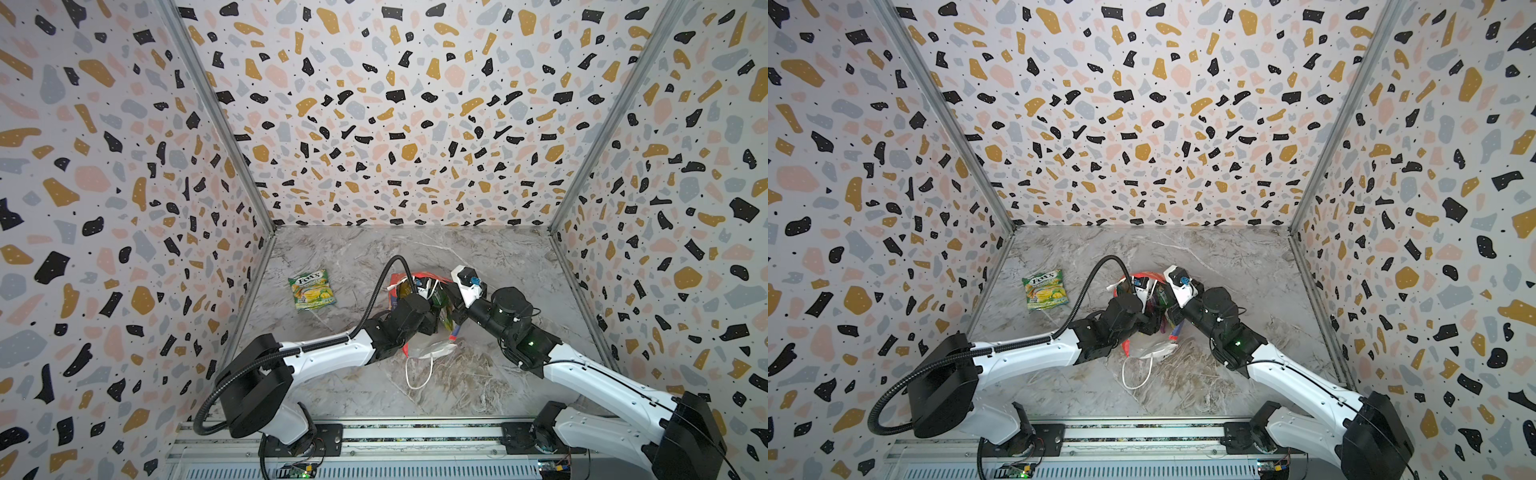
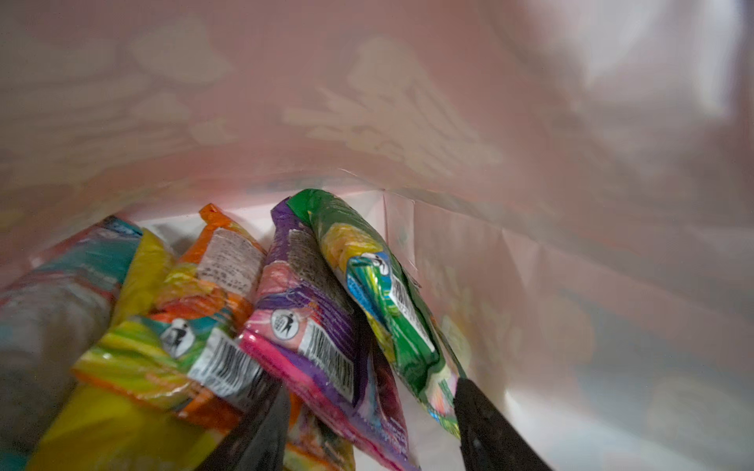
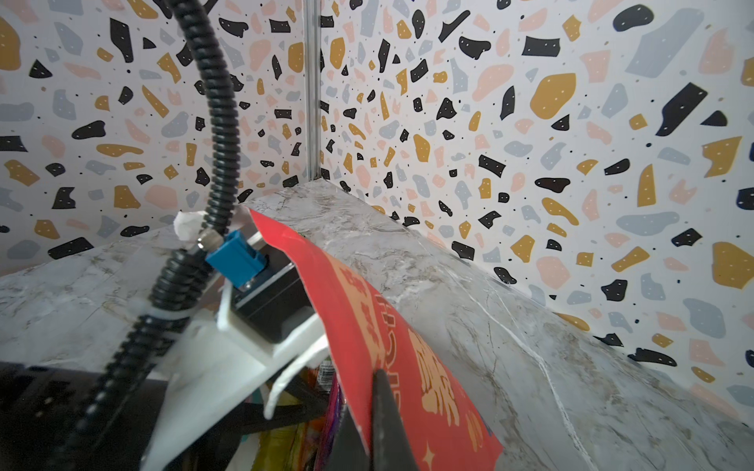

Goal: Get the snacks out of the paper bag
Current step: 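Close the left gripper on the green striped snack pack inside the bag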

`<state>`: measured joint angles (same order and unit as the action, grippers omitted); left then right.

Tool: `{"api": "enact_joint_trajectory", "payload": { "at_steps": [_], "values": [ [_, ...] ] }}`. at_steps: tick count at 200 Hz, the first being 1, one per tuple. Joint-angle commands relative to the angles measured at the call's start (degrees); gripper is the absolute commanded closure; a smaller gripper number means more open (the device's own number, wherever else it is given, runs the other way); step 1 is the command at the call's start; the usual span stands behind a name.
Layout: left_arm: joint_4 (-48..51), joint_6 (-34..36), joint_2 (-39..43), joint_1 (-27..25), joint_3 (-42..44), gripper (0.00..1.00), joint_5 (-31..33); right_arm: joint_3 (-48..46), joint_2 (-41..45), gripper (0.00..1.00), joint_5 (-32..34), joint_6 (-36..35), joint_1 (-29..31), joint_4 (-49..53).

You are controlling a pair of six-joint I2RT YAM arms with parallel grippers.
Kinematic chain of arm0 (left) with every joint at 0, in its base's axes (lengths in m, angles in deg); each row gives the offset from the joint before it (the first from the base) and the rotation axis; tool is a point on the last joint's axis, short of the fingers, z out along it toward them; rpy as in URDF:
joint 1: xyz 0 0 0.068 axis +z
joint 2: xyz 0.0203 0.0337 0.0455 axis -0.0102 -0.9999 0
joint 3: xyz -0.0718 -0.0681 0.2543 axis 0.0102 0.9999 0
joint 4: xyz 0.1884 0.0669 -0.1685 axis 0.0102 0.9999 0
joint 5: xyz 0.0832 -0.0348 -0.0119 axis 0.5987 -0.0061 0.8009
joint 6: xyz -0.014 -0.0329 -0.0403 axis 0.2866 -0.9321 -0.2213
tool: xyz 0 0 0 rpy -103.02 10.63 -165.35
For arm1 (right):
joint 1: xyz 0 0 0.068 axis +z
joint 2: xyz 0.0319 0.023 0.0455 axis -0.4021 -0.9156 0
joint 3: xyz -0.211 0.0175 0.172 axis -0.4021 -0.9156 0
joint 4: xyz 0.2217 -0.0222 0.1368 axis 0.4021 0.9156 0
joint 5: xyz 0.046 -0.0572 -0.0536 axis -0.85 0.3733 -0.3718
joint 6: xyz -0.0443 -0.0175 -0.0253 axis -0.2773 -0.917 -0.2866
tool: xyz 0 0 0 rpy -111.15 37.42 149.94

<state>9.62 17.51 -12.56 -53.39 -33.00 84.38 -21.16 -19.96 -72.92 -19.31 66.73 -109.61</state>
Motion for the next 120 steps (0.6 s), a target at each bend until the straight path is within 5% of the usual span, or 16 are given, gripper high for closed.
{"api": "enact_joint_trajectory", "payload": {
  "at_steps": [1, 48, 120],
  "values": [
    [-3.7, 1.8, -2.4, 1.3, -3.2, 0.35, 0.7, 0.3, 2.4, 1.0, 2.3, 1.0, 0.2, -5.6],
    [2.1, 4.9, -2.1, 2.0, -8.6, 0.39, -1.2, 1.2, 1.1, 1.0, 6.2, 2.7, 0.2, -5.3],
    [-2.0, 0.6, -4.0, 1.5, -7.1, 0.44, -8.7, 1.3, -0.1, 1.0, 7.8, 3.7, 0.2, -6.0]
  ]
}}
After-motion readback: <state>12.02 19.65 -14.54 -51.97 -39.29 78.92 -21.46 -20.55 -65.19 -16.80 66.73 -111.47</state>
